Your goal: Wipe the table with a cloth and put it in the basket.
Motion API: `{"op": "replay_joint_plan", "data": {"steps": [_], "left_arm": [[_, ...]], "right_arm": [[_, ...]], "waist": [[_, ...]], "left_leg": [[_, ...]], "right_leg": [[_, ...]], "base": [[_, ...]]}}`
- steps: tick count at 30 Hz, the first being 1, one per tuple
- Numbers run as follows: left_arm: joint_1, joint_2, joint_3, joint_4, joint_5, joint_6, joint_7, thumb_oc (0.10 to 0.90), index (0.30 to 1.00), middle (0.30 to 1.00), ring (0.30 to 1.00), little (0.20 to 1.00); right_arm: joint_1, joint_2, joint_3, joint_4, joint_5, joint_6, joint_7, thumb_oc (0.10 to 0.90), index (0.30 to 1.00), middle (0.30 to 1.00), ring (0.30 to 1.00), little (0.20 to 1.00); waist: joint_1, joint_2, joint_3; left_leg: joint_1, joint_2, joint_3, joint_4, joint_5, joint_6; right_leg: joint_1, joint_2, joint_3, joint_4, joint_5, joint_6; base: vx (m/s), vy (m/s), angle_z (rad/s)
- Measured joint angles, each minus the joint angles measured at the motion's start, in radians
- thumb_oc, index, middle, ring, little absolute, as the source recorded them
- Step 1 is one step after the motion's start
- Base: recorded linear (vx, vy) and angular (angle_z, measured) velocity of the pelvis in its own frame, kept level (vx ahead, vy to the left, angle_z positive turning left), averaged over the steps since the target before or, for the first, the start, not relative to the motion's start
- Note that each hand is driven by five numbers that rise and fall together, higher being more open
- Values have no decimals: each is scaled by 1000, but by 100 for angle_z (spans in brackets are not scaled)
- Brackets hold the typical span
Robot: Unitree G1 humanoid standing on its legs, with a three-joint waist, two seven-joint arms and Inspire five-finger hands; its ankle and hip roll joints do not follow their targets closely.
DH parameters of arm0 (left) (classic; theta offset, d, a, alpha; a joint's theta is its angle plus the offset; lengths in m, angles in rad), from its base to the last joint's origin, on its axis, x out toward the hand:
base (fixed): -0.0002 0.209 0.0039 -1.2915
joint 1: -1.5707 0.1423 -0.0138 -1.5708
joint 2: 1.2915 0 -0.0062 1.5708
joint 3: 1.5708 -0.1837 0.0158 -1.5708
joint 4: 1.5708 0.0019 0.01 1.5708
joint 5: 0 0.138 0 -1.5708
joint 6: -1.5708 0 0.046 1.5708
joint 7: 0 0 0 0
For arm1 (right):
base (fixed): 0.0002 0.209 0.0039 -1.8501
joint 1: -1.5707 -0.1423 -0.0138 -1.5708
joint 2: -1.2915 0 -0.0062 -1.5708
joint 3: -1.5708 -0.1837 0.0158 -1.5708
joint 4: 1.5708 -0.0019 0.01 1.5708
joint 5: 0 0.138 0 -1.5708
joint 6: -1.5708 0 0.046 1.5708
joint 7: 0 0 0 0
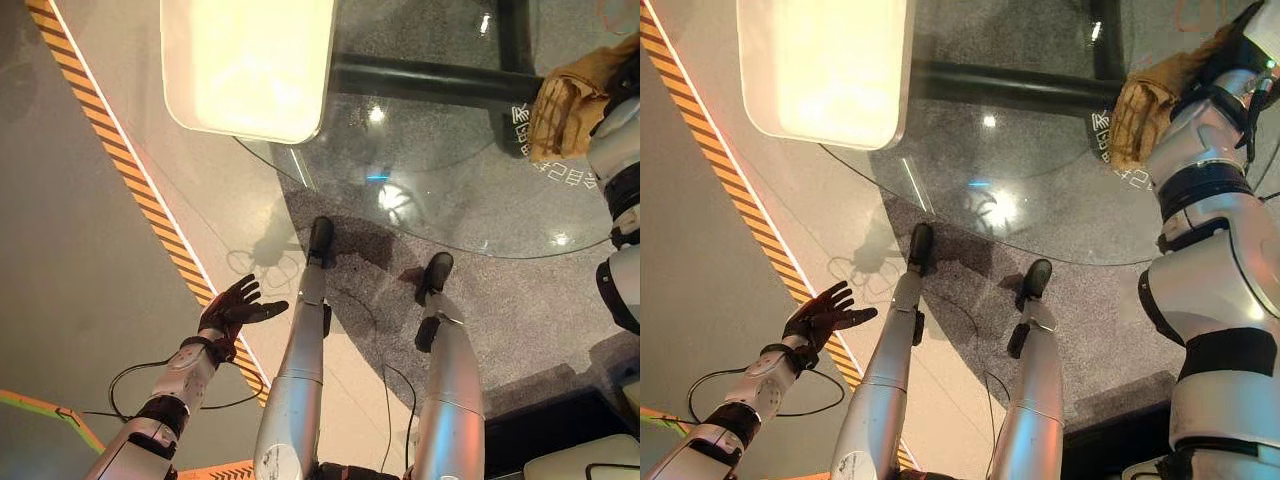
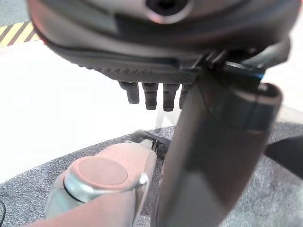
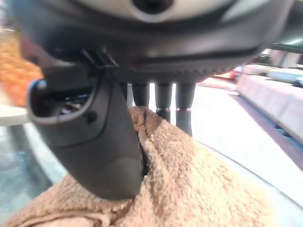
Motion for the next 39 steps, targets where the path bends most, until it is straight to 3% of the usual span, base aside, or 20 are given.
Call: {"op": "replay_joint_plan", "data": {"steps": [8,17,29,39], "left_arm": [[-6,0,17,12,0,12,0,800,900,900,900,900],[-7,-2,17,31,0,11,-1,800,900,900,900,900],[-5,-24,19,33,3,-10,0,800,900,900,900,900],[3,-65,19,31,29,-14,1,800,900,900,900,900]], "right_arm": [[5,-3,-6,6,18,-37,-12,100,300,300,300,200],[1,6,57,-82,9,-84,-17,100,300,300,300,200],[-1,60,143,-216,-93,-93,-14,100,300,300,300,200],[-1,108,172,-388,-183,-78,52,100,300,300,300,200]], "waist": [[4,0,0],[8,1,0],[31,4,-1],[45,7,-1]], "left_leg": [[-3,6,2,-4,2,2],[-2,8,3,-7,1,2],[2,10,5,-9,2,0],[6,10,3,-24,7,-8]], "right_leg": [[-4,6,0,-5,6,-2],[-3,8,1,-10,6,-3],[-6,7,1,-3,5,-4],[-12,6,1,8,-7,-6]], "base": [[-30,3,-2],[18,-5,0],[0,0,0],[0,0,0]]}}
